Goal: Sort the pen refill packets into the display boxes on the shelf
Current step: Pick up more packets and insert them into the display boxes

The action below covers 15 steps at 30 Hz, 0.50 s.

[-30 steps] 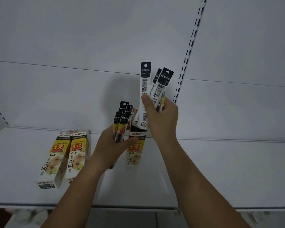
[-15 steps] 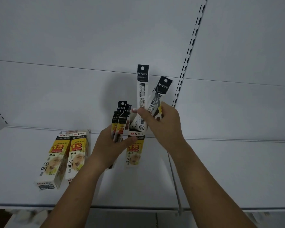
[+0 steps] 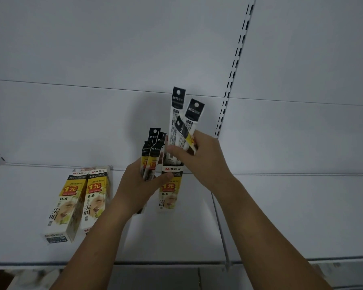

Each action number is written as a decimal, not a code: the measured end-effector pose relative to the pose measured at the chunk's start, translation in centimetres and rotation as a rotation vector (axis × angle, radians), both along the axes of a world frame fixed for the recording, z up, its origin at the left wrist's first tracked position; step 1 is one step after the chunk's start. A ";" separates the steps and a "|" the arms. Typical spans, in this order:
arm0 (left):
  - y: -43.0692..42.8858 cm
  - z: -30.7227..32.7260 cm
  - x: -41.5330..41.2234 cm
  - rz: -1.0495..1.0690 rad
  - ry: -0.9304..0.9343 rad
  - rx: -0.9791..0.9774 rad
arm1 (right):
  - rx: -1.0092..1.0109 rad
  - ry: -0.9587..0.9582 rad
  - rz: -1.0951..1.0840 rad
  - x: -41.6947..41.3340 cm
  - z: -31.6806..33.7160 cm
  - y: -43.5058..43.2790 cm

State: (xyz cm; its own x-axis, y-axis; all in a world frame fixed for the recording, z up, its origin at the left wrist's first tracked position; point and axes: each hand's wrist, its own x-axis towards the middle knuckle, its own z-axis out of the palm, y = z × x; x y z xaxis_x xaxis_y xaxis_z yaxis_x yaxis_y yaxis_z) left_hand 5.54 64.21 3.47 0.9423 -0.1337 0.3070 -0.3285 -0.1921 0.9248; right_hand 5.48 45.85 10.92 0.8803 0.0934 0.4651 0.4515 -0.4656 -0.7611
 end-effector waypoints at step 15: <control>0.4 0.1 -0.1 0.014 0.041 -0.021 | 0.150 0.013 0.052 -0.4 0.8 -0.7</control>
